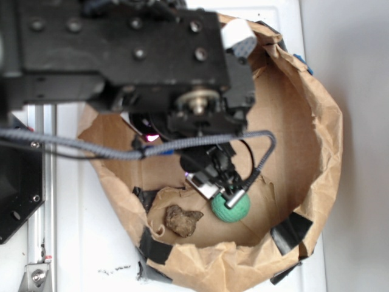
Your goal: Grab the rock.
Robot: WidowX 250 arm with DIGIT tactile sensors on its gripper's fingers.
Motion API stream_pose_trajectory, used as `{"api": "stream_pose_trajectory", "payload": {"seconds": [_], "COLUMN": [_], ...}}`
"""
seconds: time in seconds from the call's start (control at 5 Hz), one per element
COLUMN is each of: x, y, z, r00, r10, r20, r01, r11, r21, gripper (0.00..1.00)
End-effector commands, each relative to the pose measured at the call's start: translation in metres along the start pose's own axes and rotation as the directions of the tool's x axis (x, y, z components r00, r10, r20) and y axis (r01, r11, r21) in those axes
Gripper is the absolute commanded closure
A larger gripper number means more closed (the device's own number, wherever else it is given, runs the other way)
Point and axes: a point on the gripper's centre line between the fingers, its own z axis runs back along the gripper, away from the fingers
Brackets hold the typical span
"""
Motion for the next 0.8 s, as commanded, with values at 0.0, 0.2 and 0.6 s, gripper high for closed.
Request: {"api": "stream_pose_trajectory", "payload": {"seconds": [0.0, 0.2, 0.6], "x": [-0.019, -0.023, -0.031], "y": [-0.001, -0.003, -0.006], "z": [0.000, 0.000, 0.000], "r00": [0.998, 0.996, 0.996], "r10": [-0.014, -0.024, -0.067], "r20": [-0.067, -0.089, -0.061], "r01": [0.009, 0.017, 0.064], "r11": [0.997, 0.996, 0.997], "r21": [-0.076, -0.084, -0.052], "gripper": [0.00, 0.00, 0.00]}}
